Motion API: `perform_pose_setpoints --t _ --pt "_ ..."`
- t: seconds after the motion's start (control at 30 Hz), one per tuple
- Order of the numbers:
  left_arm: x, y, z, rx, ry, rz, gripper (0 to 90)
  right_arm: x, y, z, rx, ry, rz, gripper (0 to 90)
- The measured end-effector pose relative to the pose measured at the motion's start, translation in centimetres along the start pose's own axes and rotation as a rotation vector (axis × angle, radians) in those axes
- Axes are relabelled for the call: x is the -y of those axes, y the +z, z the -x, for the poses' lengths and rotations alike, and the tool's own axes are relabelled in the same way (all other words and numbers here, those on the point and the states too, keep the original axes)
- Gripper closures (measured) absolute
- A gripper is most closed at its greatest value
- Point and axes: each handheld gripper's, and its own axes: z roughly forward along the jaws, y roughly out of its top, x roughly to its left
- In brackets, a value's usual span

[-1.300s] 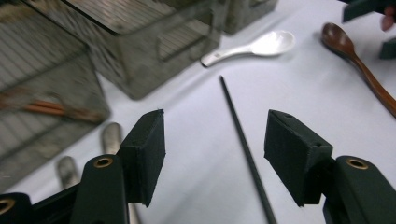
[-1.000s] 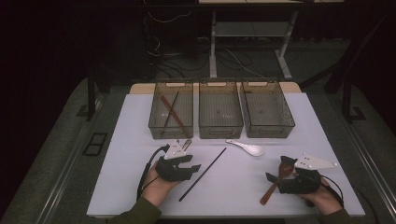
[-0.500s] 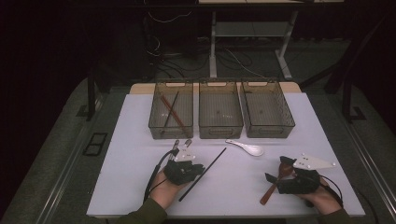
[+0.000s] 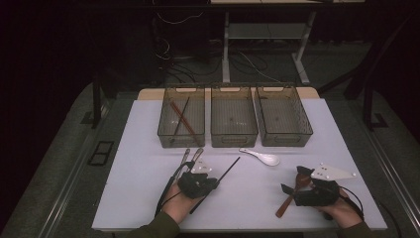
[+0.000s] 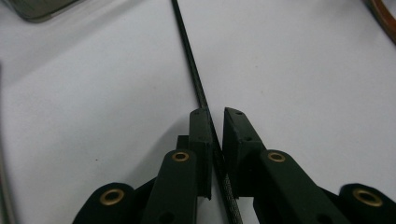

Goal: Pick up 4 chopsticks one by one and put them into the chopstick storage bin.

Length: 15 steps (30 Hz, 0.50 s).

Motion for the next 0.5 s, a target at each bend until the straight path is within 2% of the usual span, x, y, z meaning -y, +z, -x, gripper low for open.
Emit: perform_pose_setpoints --t 0.23,0.5 --pt "-0.07 0.06 0.27 -0.023 0.031 -0.007 81.9 0.0 0.01 -0.01 0.001 0.002 -0.002 11.9" --pt "-0.18 0.04 0.23 -0.024 0.028 -0.014 83.5 0.01 0.02 0.0 0.001 0.002 -0.003 11.9"
